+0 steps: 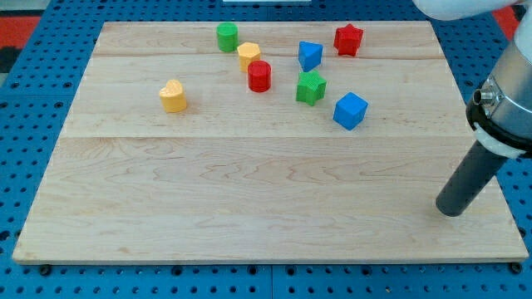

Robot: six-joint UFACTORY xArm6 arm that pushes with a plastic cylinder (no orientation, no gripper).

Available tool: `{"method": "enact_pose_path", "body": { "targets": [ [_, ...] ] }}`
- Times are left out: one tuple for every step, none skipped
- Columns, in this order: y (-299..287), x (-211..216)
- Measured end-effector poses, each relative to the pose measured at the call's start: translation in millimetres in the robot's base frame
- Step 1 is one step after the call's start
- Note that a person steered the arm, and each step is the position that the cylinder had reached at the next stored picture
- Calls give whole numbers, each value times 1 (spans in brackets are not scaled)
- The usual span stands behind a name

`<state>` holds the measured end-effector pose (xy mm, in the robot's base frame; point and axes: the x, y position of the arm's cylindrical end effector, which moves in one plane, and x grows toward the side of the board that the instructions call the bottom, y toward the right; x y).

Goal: Place the red circle right to the yellow heart

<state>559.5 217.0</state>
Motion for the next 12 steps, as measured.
{"method": "enact_pose_path", "body": {
  "targets": [
    [0, 0],
    [0, 0],
    [-18, 0],
    [-98, -30],
    [-204, -72],
    [-357, -83],
    [-486, -118],
    [-505, -137],
    [-484, -173],
    [-436, -194],
    [-422, -189],
    [-433, -189]
  ]
}}
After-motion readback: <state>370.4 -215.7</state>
